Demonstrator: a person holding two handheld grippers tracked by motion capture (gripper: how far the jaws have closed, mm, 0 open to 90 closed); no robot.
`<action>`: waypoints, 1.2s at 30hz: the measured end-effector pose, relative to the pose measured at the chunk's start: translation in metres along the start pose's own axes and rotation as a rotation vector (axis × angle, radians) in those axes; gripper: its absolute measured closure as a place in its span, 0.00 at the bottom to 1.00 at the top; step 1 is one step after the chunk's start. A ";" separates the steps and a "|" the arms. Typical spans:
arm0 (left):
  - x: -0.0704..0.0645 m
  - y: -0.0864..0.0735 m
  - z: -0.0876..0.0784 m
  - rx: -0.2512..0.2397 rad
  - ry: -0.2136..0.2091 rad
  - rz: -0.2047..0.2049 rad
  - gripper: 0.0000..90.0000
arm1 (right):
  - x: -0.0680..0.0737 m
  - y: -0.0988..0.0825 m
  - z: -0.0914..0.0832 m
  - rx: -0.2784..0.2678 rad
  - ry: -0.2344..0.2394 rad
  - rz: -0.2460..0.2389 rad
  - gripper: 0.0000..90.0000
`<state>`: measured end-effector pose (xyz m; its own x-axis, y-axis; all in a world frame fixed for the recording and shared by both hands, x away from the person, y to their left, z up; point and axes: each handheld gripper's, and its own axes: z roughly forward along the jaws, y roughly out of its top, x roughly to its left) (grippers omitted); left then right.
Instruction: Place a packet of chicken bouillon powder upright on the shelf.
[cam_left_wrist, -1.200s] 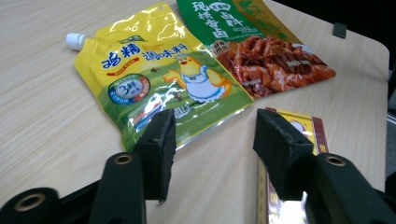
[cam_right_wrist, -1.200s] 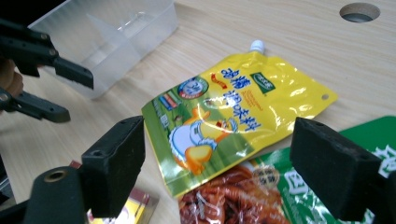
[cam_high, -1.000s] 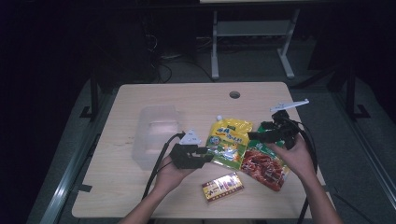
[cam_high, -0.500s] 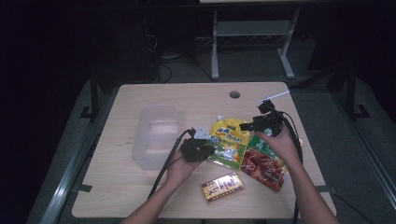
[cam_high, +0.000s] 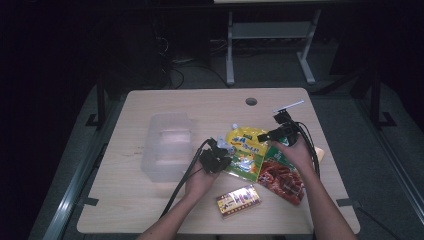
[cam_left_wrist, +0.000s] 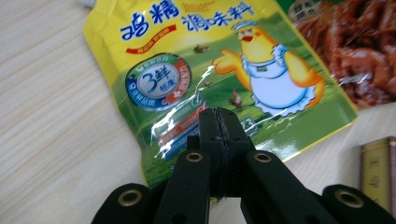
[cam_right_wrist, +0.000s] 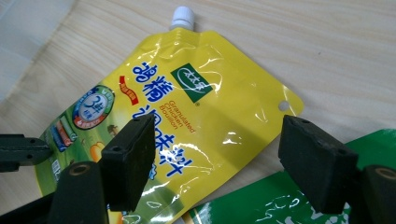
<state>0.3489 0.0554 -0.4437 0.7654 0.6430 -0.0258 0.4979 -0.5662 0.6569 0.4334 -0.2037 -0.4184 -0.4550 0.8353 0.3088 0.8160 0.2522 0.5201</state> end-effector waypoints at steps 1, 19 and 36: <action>0.000 0.000 0.000 0.000 0.000 0.000 1.00 | -0.001 -0.001 0.001 0.000 0.002 0.001 0.30; -0.008 0.003 0.003 0.032 0.050 0.036 1.00 | -0.010 -0.005 0.022 0.068 -0.032 0.085 0.36; -0.009 0.003 0.004 0.044 0.057 0.037 1.00 | -0.010 -0.008 0.032 0.093 0.023 0.101 0.50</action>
<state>0.3450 0.0456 -0.4444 0.7601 0.6485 0.0416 0.4877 -0.6116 0.6230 0.4425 -0.1981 -0.4509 -0.3758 0.8475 0.3748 0.8873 0.2123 0.4095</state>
